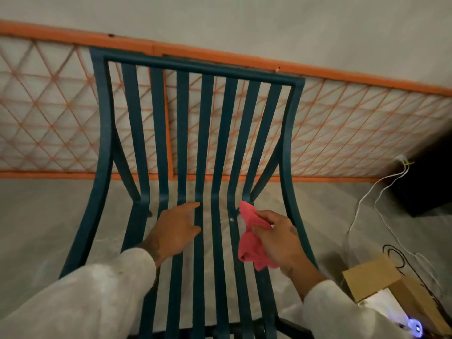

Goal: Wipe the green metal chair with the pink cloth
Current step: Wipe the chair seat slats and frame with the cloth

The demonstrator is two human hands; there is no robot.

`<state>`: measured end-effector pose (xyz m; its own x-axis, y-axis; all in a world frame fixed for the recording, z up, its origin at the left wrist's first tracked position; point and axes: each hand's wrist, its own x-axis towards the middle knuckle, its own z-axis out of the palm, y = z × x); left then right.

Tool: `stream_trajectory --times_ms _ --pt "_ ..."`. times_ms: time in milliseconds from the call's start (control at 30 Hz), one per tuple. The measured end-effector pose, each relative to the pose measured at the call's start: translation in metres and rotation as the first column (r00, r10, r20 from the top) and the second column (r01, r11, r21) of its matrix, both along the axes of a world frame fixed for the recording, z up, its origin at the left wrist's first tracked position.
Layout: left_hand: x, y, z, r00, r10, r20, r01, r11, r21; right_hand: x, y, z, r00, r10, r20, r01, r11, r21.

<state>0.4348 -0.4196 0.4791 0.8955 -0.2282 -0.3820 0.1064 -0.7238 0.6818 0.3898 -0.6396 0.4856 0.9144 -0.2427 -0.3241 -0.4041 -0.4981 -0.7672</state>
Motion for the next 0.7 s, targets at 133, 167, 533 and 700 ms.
stream_trajectory --times_ms 133,167,533,700 --pt "0.026 -0.005 -0.007 1.0 0.01 -0.016 -0.009 1.0 0.019 0.015 -0.011 -0.011 0.995 -0.097 -0.022 0.099 0.986 0.132" --pt "0.032 -0.008 -0.01 1.0 0.008 -0.017 -0.008 1.0 0.021 0.019 -0.013 -0.015 0.994 -0.107 -0.034 0.112 0.98 0.166" --pt "0.091 -0.06 -0.06 0.994 0.071 -0.08 -0.076 0.995 -0.068 0.093 -0.031 -0.05 0.993 -0.083 -0.078 0.097 0.974 0.202" --pt "0.098 -0.064 -0.112 0.985 0.048 -0.166 -0.056 0.997 -0.043 0.111 -0.028 -0.094 0.986 -0.097 -0.137 0.114 0.986 0.12"
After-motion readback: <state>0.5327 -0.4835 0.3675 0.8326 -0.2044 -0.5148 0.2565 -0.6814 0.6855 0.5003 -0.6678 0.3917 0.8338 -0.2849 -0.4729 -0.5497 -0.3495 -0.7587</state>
